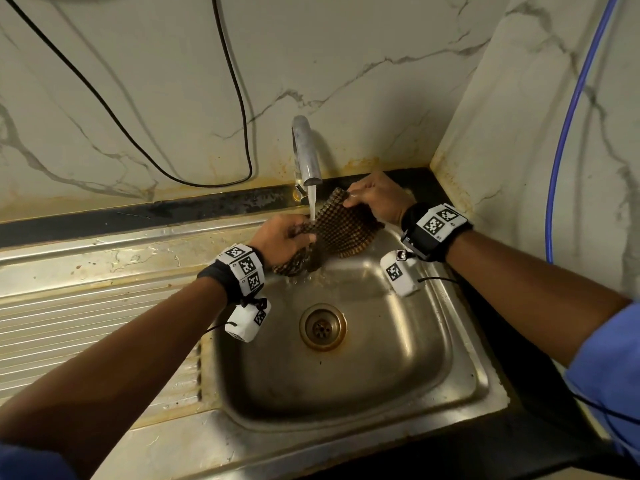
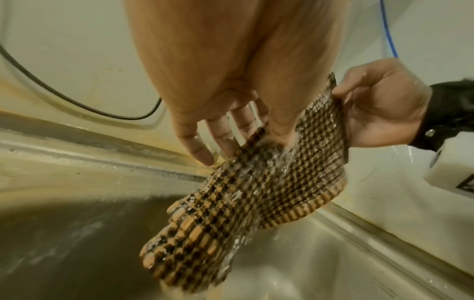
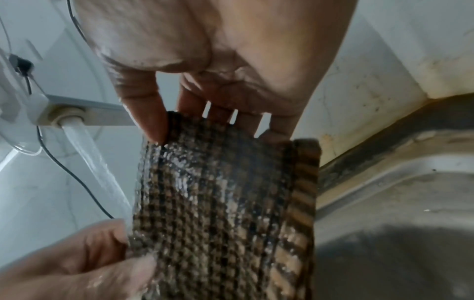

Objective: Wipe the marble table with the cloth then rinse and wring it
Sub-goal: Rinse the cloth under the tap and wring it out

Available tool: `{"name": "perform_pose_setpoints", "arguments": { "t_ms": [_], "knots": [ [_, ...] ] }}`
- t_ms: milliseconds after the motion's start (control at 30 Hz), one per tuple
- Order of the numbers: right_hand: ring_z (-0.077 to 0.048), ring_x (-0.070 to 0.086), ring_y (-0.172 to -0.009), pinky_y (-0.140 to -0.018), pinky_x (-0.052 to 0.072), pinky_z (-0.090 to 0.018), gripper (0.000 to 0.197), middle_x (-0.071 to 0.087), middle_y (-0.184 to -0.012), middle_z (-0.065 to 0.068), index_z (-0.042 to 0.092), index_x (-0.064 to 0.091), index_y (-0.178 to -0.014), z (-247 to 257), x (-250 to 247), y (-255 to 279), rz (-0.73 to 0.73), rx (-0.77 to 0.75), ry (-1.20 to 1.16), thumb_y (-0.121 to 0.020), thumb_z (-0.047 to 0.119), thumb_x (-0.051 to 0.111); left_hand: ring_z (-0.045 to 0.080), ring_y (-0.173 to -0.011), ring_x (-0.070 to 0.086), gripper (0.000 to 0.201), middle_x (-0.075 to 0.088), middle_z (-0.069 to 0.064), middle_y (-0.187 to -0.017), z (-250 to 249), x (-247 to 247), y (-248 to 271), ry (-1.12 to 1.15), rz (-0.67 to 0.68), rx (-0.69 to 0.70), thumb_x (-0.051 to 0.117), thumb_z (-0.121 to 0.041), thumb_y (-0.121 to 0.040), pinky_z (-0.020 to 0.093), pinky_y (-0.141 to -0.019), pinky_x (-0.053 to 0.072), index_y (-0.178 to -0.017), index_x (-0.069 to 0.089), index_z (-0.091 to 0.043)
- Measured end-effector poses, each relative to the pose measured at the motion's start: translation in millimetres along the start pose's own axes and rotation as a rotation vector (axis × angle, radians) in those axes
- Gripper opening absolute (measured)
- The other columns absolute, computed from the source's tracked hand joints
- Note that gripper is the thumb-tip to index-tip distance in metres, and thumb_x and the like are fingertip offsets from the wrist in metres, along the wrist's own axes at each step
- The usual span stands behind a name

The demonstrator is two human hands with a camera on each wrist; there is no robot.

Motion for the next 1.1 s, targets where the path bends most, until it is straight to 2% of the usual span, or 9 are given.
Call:
{"name": "perform_pose_setpoints", "arguments": {
  "t_ms": [100, 167, 267, 367, 467, 600, 800, 967, 1100],
  "knots": [
    [-0.018, 0.058, -0.073, -0.071, 0.048, -0.030, 0.010, 0.062, -0.073, -0.007, -0.001, 0.066, -0.083, -1, -4, -1, 0.012, -0.042, 0.131, -0.080, 0.000, 0.056, 0.018, -0.092, 0.063, 0.014, 0.066, 0.003, -0.097, -8, 4, -2, -0.024, 0.033, 0.026, 0.056, -0.028, -0.094, 0.037, -0.083, 0.053, -0.099, 0.064, -0.018],
    [-0.021, 0.064, -0.078, -0.072, 0.054, -0.029, 0.031, 0.068, -0.085, -0.010, 0.010, 0.064, -0.106, -2, 4, 0, 0.105, -0.045, 0.175, -0.075, 0.004, 0.062, 0.018, -0.092, 0.062, 0.019, 0.067, 0.003, -0.099, -16, 7, -4, -0.055, 0.047, 0.075, 0.054, -0.028, -0.095, 0.036, -0.083, 0.052, -0.103, 0.066, -0.016],
    [-0.011, 0.063, -0.082, -0.076, 0.051, -0.025, 0.047, 0.069, -0.093, 0.001, 0.022, 0.062, -0.122, 0, 20, 5, 0.190, -0.073, 0.452, -0.078, 0.015, 0.076, 0.017, -0.087, 0.061, 0.018, 0.065, 0.002, -0.092, -24, 10, -8, -0.069, 0.040, 0.093, 0.052, -0.026, -0.096, 0.032, -0.077, 0.049, -0.099, 0.066, -0.013],
    [-0.008, 0.056, -0.089, -0.081, 0.045, -0.030, 0.034, 0.064, -0.099, 0.012, 0.023, 0.067, -0.116, 4, 38, 11, 0.219, -0.136, 0.688, -0.082, 0.027, 0.074, 0.014, -0.086, 0.058, 0.016, 0.063, 0.001, -0.092, -28, 12, -9, -0.046, 0.038, 0.094, 0.051, -0.022, -0.097, 0.021, -0.070, 0.042, -0.100, 0.064, -0.014],
    [-0.008, 0.060, -0.087, -0.084, 0.049, -0.033, 0.023, 0.067, -0.094, 0.012, 0.023, 0.069, -0.108, 2, 44, 13, 0.209, -0.137, 0.673, -0.085, 0.026, 0.071, 0.013, -0.087, 0.059, 0.016, 0.064, 0.003, -0.095, -28, 9, -7, -0.015, 0.036, 0.105, 0.052, -0.020, -0.096, 0.021, -0.071, 0.045, -0.102, 0.064, -0.011],
    [0.004, 0.053, -0.066, -0.067, 0.040, -0.022, 0.016, 0.057, -0.066, 0.019, 0.024, 0.072, -0.099, 8, 41, 12, 0.196, -0.126, 0.711, -0.083, 0.026, 0.073, 0.016, -0.086, 0.060, 0.013, 0.064, 0.002, -0.093, -23, 12, -4, -0.081, 0.030, 0.114, 0.058, -0.024, -0.093, 0.025, -0.073, 0.047, -0.100, 0.064, -0.014],
    [0.002, 0.059, -0.078, -0.073, 0.043, -0.014, 0.014, 0.065, -0.076, 0.016, 0.014, 0.076, -0.097, 23, 24, 5, 0.139, -0.076, 0.554, -0.085, 0.016, 0.070, 0.008, -0.080, 0.054, 0.017, 0.059, -0.008, -0.089, -6, 17, -1, -0.119, 0.033, 0.040, 0.064, -0.030, -0.089, 0.012, -0.061, 0.036, -0.101, 0.061, -0.018],
    [-0.010, 0.065, -0.083, -0.078, 0.049, -0.024, 0.013, 0.070, -0.080, 0.004, 0.008, 0.077, -0.089, 25, -7, 5, 0.057, -0.047, 0.507, -0.083, 0.010, 0.066, 0.012, -0.084, 0.060, 0.014, 0.065, -0.002, -0.091, 11, 21, 4, -0.080, 0.062, 0.014, 0.058, -0.025, -0.093, 0.029, -0.079, 0.050, -0.101, 0.066, -0.016],
    [-0.012, 0.066, -0.078, -0.078, 0.054, -0.029, 0.011, 0.072, -0.079, 0.004, 0.020, 0.077, -0.082, 2, -20, 7, 0.029, 0.019, 0.737, -0.083, 0.021, 0.066, 0.014, -0.086, 0.063, 0.015, 0.068, 0.002, -0.093, -2, 13, -1, -0.054, 0.031, 0.013, 0.057, -0.024, -0.094, 0.026, -0.076, 0.049, -0.098, 0.068, -0.015]
  ]
}}
Point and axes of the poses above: each hand's wrist, its own y-axis away from the middle knuckle, its own x-axis out of the palm, z = x × y, the point moved 9 cm from there along -y, towards the middle knuckle
